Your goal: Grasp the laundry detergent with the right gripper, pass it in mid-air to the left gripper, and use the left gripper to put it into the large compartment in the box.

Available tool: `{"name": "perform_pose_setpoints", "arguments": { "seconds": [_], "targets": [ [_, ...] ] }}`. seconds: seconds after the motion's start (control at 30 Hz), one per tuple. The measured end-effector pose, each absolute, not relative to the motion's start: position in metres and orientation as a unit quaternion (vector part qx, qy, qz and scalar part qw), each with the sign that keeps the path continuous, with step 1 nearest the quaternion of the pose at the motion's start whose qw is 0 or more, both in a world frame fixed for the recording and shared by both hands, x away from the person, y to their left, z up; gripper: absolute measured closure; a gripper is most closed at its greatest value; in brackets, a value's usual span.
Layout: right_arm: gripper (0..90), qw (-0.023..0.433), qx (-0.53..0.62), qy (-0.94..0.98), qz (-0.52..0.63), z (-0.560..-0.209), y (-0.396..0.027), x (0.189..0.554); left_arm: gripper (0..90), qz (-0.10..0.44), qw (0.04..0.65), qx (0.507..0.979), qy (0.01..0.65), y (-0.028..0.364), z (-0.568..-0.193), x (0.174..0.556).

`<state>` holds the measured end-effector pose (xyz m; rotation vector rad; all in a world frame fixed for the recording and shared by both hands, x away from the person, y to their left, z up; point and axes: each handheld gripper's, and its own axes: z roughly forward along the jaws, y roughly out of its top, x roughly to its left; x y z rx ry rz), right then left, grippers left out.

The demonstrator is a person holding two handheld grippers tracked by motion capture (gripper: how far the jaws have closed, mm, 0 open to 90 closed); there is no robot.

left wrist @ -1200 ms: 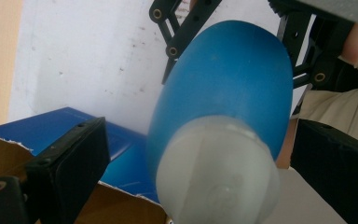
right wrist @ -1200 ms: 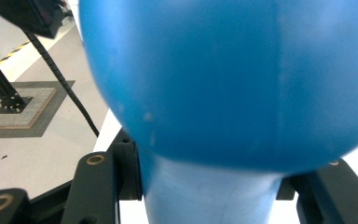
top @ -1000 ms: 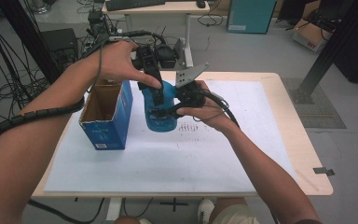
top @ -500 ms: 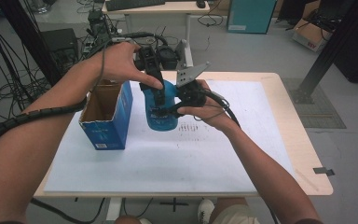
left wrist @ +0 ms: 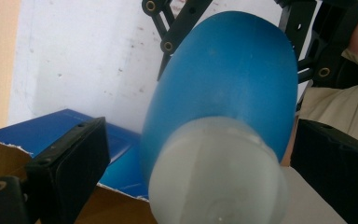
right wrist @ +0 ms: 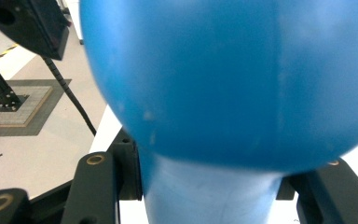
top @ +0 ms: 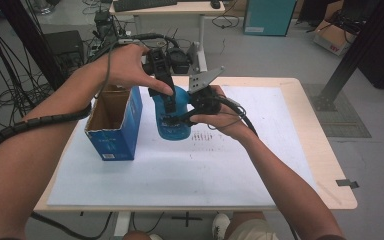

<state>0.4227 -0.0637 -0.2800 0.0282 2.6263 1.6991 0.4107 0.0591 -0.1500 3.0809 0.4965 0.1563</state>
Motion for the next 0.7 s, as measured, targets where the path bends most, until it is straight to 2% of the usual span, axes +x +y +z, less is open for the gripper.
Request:
{"name": "perform_pose_setpoints", "arguments": {
  "seconds": [0.7],
  "targets": [
    [44.3, 0.010, 0.015, 0.836, 0.548, -0.2774, -0.0683, 0.4233, 5.1, 0.051, 0.006, 0.986, 0.156, 0.0535, -0.1491, 0.4121]
  ]
}}
